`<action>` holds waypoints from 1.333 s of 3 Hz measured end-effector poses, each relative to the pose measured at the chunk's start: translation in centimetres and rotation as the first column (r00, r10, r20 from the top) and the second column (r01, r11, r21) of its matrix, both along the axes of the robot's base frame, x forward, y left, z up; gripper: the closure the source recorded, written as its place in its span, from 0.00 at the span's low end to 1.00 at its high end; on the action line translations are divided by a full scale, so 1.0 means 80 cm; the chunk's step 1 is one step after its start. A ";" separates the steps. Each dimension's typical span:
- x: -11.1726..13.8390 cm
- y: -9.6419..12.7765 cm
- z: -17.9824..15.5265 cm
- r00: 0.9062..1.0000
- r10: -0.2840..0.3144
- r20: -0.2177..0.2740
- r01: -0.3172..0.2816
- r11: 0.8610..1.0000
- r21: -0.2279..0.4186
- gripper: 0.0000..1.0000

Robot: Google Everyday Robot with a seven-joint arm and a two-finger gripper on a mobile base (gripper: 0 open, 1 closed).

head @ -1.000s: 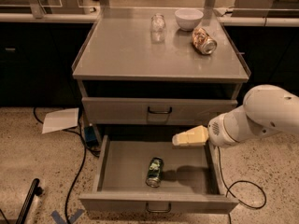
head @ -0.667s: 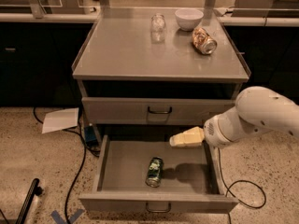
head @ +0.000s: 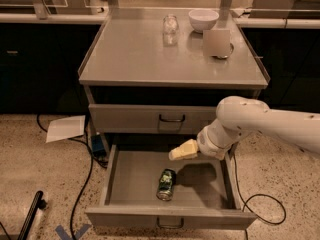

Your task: Pick green can from middle drawer and place on counter

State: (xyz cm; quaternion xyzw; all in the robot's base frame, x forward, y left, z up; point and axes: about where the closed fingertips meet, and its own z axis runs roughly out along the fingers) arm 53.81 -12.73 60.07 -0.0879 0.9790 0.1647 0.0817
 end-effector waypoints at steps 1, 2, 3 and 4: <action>0.016 0.024 -0.036 1.000 -0.001 -0.026 0.000 0.999 -0.034 0.00; 0.019 0.028 -0.046 0.999 0.011 -0.036 -0.012 1.000 -0.024 0.00; 0.038 0.029 -0.076 0.998 -0.030 -0.053 0.031 1.000 0.005 0.00; 0.055 0.052 -0.117 0.996 -0.035 -0.078 0.036 0.999 0.011 0.00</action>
Offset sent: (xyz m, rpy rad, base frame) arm 0.0111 0.0151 -0.0252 -0.0302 0.0211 -0.0006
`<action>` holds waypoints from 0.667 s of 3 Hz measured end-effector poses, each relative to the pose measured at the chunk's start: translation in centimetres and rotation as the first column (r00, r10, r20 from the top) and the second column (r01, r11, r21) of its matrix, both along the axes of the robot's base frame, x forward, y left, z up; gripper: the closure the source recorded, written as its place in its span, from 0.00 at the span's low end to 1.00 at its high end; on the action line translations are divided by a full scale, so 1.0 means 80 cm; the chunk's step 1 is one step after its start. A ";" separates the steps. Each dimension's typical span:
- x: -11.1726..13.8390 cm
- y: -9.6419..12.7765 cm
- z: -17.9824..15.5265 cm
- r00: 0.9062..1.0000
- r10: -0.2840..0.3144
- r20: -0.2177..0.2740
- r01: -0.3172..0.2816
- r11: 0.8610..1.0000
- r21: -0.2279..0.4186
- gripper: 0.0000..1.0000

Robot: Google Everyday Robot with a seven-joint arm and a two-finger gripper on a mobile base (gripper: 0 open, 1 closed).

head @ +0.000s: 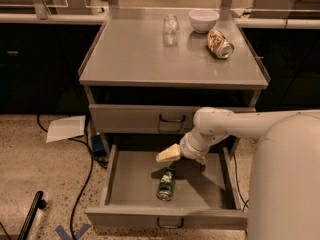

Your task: Pick green can from middle drawer and place on counter

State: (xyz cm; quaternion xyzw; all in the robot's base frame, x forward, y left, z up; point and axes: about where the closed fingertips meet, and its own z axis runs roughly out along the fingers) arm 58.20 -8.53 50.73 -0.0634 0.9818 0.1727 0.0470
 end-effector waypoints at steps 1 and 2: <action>0.000 0.008 -0.021 0.998 -0.039 0.041 0.039 0.999 -0.004 0.00; -0.020 0.020 -0.052 0.988 -0.057 0.142 0.063 0.997 -0.039 0.00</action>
Offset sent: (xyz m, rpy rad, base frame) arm -0.0176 0.0134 -0.0415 -0.0702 -0.2695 -0.1244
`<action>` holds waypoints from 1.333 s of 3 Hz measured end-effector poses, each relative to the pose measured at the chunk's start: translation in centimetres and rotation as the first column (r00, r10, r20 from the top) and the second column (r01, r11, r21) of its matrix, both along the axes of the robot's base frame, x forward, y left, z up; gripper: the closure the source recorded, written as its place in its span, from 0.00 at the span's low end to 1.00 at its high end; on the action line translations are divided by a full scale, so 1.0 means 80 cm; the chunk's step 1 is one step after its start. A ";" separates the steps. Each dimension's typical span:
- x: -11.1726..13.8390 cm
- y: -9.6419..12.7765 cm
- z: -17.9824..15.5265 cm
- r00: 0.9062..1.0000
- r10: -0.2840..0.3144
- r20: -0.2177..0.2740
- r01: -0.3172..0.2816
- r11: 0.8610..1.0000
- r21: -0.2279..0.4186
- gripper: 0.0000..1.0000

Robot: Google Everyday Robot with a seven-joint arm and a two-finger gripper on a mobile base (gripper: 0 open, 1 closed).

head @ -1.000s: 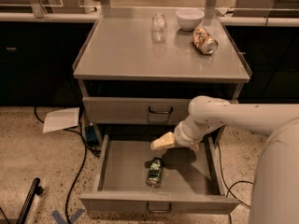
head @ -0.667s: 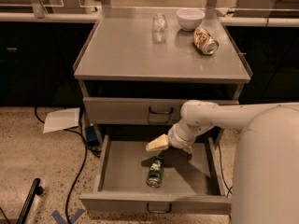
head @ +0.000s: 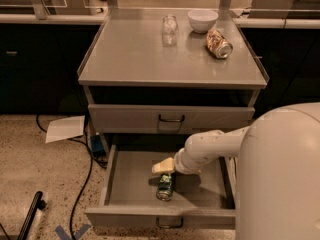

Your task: Pick green can from middle drawer and place on counter

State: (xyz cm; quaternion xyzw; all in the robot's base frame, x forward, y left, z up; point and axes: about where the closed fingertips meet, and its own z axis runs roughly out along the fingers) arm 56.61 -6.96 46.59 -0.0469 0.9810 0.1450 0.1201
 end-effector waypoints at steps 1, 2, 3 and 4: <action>0.000 0.000 0.000 1.000 0.000 0.000 0.000 1.000 0.000 0.00; 0.003 -0.002 -0.017 1.000 -0.019 -0.020 0.019 1.000 0.011 0.00; 0.016 0.018 -0.052 0.999 -0.019 -0.050 0.020 0.999 0.030 0.00; 0.034 0.042 -0.088 0.996 -0.006 -0.088 0.010 0.999 0.042 0.00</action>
Offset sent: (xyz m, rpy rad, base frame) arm 0.0076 -0.0058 -0.0292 0.0257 0.0415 -0.0487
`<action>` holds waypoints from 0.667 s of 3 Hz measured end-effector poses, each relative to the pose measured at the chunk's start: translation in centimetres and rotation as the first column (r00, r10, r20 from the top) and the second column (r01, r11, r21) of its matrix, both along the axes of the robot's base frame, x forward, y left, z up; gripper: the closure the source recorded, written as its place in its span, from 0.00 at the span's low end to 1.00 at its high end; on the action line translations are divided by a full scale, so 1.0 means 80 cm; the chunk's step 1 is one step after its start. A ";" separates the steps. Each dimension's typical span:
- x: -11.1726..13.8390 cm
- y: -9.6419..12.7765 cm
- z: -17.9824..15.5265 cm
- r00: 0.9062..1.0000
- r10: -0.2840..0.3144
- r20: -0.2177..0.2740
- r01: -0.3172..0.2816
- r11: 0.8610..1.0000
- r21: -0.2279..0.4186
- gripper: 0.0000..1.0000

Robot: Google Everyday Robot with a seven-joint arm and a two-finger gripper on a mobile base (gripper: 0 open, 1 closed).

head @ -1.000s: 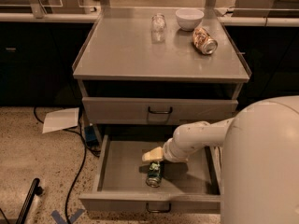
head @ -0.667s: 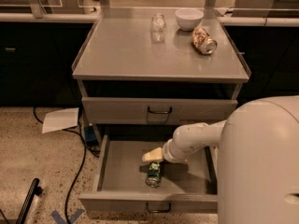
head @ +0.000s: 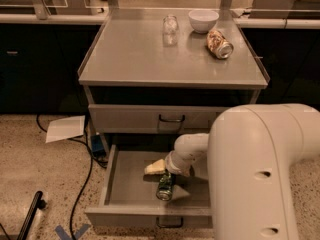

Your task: Pick green can from middle drawer and place on counter

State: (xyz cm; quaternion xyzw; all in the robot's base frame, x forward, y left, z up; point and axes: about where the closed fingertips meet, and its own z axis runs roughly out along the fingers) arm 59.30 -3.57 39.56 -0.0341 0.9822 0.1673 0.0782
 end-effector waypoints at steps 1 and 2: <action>0.013 0.017 -0.025 1.000 0.003 -0.024 -0.003 1.000 0.007 0.00; 0.019 0.020 -0.043 0.999 -0.026 -0.033 0.026 1.000 0.004 0.00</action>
Offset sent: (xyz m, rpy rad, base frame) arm 0.0243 0.0166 -0.0483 0.0034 0.0354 -0.0677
